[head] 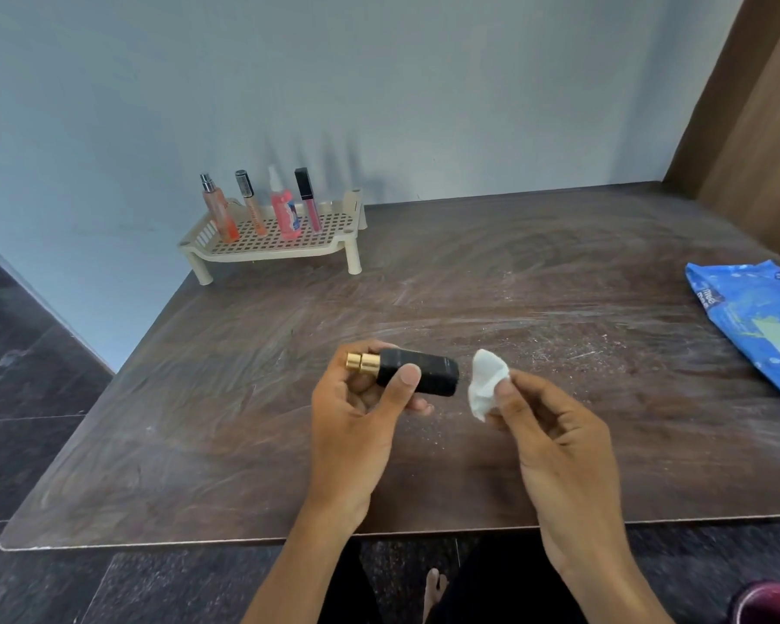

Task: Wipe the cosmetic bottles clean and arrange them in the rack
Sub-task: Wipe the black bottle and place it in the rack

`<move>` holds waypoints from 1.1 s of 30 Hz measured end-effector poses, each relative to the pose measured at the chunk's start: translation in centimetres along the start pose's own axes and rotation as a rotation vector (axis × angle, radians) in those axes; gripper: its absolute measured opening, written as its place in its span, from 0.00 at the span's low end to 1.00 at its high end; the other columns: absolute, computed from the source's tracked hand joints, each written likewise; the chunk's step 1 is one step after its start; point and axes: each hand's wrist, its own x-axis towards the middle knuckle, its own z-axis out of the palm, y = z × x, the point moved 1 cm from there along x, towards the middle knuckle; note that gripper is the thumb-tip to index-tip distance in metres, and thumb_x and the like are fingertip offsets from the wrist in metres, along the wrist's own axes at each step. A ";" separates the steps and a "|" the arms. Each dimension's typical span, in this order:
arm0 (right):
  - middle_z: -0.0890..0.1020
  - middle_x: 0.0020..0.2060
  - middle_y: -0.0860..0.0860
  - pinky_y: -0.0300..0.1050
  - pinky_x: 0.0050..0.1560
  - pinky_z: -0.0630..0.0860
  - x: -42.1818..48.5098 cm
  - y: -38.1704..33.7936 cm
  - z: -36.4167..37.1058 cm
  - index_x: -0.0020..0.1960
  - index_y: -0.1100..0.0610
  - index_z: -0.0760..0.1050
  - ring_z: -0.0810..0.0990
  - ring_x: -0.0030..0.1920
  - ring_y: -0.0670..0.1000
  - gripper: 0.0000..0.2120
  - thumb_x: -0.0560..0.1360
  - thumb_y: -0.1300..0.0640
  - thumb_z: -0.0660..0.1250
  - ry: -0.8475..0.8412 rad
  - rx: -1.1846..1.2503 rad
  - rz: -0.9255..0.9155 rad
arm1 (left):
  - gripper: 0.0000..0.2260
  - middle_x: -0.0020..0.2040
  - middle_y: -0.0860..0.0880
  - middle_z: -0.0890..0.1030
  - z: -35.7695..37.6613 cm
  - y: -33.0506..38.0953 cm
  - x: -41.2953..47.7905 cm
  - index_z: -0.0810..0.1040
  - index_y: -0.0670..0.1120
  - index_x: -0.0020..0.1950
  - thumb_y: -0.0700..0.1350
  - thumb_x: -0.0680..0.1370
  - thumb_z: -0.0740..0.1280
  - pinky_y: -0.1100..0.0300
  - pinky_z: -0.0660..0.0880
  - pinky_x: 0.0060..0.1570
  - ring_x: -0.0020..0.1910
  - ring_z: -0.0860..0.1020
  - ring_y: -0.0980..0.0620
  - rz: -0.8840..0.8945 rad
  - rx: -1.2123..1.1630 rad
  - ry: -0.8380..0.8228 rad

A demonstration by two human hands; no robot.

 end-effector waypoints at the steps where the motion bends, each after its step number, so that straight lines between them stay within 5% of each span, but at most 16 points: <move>1: 0.87 0.40 0.46 0.29 0.41 0.77 -0.2 0.0 0.3 0.47 0.48 0.83 0.84 0.39 0.43 0.06 0.76 0.58 0.69 -0.029 0.013 0.030 | 0.14 0.44 0.44 0.85 0.1 0.0 -0.2 0.77 0.42 0.54 0.44 0.72 0.73 0.56 0.83 0.42 0.33 0.83 0.50 0.001 -0.007 -0.018; 8: 0.86 0.42 0.38 0.32 0.46 0.78 -0.8 -0.1 1.5 0.49 0.39 0.81 0.84 0.44 0.40 0.12 0.78 0.58 0.68 -0.101 -0.171 -0.039 | 0.14 0.43 0.46 0.86 0.5 -0.2 -1.5 0.77 0.43 0.52 0.43 0.70 0.75 0.60 0.81 0.39 0.34 0.84 0.50 0.101 0.055 0.012; 14: 0.86 0.45 0.39 0.38 0.50 0.78 -1.0 0.4 1.7 0.56 0.46 0.82 0.85 0.46 0.41 0.10 0.77 0.56 0.69 -0.111 -0.200 -0.008 | 0.11 0.43 0.51 0.86 0.5 -0.4 -1.6 0.77 0.50 0.50 0.46 0.71 0.75 0.57 0.82 0.40 0.38 0.86 0.51 0.237 0.138 0.107; 22: 0.87 0.43 0.45 0.29 0.42 0.77 -0.2 0.6 1.9 0.54 0.51 0.84 0.85 0.42 0.44 0.10 0.77 0.63 0.68 -0.175 -0.045 0.176 | 0.12 0.46 0.51 0.86 -0.2 -0.4 -1.6 0.77 0.50 0.52 0.48 0.71 0.75 0.44 0.83 0.44 0.40 0.86 0.48 0.248 0.242 0.011; 27: 0.87 0.40 0.46 0.31 0.41 0.76 -1.2 1.0 2.3 0.50 0.49 0.85 0.84 0.40 0.44 0.10 0.77 0.61 0.68 -0.211 -0.104 0.144 | 0.12 0.46 0.51 0.85 -1.4 -0.3 -0.8 0.78 0.51 0.52 0.48 0.71 0.75 0.50 0.82 0.46 0.44 0.85 0.49 0.238 0.263 0.093; 33: 0.86 0.45 0.52 0.43 0.47 0.78 -0.7 0.1 2.9 0.47 0.53 0.85 0.83 0.44 0.48 0.14 0.80 0.64 0.62 -0.213 0.200 0.288 | 0.11 0.50 0.50 0.85 -2.1 0.6 0.7 0.78 0.46 0.53 0.42 0.72 0.74 0.66 0.77 0.52 0.53 0.83 0.55 0.179 0.178 0.019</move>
